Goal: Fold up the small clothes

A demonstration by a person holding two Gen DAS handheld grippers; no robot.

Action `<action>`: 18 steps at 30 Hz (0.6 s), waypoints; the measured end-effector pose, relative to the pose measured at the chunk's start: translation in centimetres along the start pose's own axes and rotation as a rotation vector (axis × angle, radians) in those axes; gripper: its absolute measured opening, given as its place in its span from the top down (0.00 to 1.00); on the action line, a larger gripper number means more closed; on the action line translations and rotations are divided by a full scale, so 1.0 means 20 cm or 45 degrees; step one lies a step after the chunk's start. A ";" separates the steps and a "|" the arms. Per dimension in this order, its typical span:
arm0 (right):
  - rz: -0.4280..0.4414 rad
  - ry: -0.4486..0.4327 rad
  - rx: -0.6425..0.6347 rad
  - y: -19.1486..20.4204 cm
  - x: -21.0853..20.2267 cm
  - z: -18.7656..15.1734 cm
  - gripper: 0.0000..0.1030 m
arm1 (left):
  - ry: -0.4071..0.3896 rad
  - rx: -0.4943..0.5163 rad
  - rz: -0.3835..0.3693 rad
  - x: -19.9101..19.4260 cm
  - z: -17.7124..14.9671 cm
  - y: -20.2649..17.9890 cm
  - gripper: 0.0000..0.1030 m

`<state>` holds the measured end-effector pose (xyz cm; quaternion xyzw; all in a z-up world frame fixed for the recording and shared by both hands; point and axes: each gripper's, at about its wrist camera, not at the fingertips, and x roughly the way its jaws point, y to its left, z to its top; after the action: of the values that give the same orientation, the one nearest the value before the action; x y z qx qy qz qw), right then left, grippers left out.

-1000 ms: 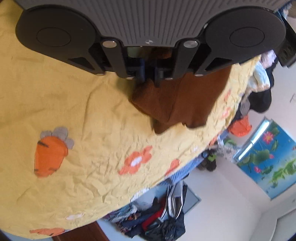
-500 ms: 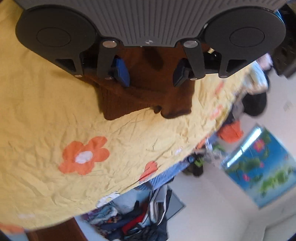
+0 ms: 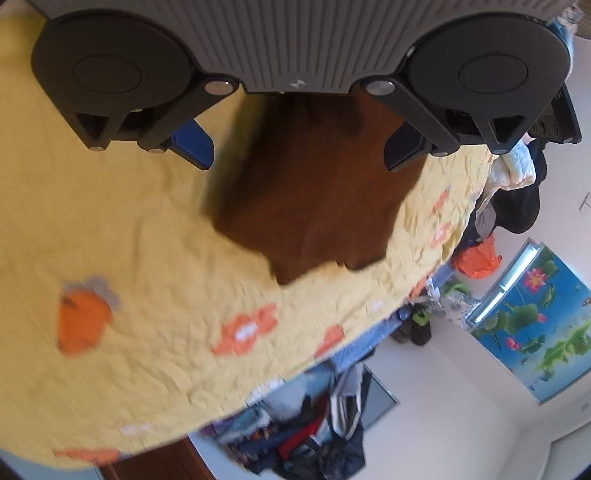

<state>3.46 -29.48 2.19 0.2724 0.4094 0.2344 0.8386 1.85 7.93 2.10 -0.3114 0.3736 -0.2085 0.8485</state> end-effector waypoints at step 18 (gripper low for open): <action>0.074 -0.087 -0.026 0.04 -0.15 -0.09 0.22 | -0.122 0.574 0.389 -0.12 -0.26 -0.37 0.29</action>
<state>0.18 -30.31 3.37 0.2832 0.3700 0.2533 0.8478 -4.45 2.12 5.56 -0.0644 0.3198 -0.1411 0.9347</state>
